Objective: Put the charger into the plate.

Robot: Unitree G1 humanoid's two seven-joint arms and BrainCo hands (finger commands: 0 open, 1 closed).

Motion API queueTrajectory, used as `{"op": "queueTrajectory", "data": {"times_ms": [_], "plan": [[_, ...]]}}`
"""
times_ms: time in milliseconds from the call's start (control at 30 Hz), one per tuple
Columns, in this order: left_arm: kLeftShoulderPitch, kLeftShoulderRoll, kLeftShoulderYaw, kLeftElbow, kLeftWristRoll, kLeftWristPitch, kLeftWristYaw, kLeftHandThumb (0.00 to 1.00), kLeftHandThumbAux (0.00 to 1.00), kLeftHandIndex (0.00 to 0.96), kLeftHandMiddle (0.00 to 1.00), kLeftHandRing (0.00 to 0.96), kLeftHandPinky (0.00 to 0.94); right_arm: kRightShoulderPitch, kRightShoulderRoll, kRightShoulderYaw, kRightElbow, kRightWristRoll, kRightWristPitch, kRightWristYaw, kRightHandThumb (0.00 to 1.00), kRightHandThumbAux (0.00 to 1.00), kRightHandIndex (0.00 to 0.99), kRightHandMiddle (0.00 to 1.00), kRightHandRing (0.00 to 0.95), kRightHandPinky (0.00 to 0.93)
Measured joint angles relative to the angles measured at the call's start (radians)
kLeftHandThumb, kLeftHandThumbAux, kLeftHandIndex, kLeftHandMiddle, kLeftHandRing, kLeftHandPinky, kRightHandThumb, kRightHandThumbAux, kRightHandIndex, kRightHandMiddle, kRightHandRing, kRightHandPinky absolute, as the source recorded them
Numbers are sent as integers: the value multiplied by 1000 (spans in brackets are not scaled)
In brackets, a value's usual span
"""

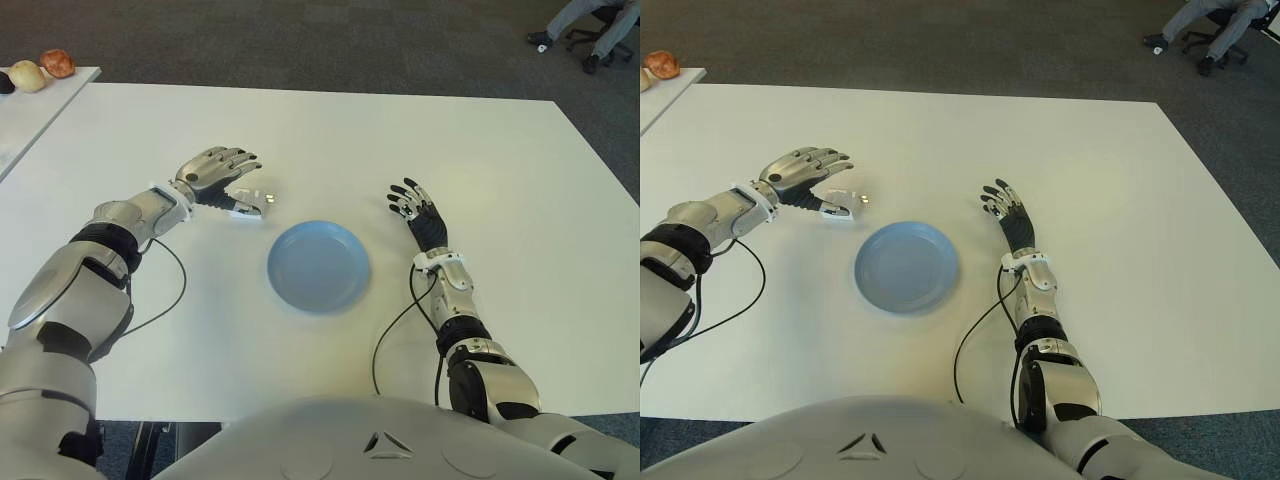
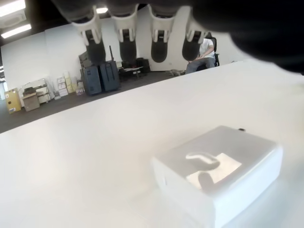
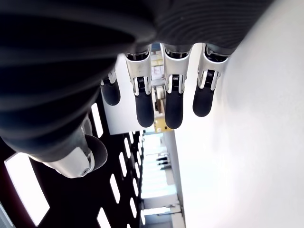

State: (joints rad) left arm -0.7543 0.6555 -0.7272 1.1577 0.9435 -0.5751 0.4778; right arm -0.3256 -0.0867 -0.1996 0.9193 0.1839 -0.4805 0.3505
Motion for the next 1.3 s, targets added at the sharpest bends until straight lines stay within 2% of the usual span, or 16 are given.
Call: {"op": "queueTrajectory", "data": {"times_ms": [167, 600, 1300], "plan": [[-3, -28, -9, 59, 1, -2, -27, 362, 162, 0, 0, 0, 0, 1, 0, 0, -2, 0, 0, 0, 186, 647, 95, 229, 219, 222], [-10, -34, -36, 82, 1, -18, -110, 376, 221, 0, 0, 0, 16, 15, 0, 0, -24, 2, 0, 4, 187, 645, 101, 231, 223, 231], [-26, -85, -76, 130, 10, 22, -172, 409, 197, 0, 0, 0, 47, 91, 0, 2, -127, 7, 3, 18, 198, 622, 112, 233, 224, 227]]}}
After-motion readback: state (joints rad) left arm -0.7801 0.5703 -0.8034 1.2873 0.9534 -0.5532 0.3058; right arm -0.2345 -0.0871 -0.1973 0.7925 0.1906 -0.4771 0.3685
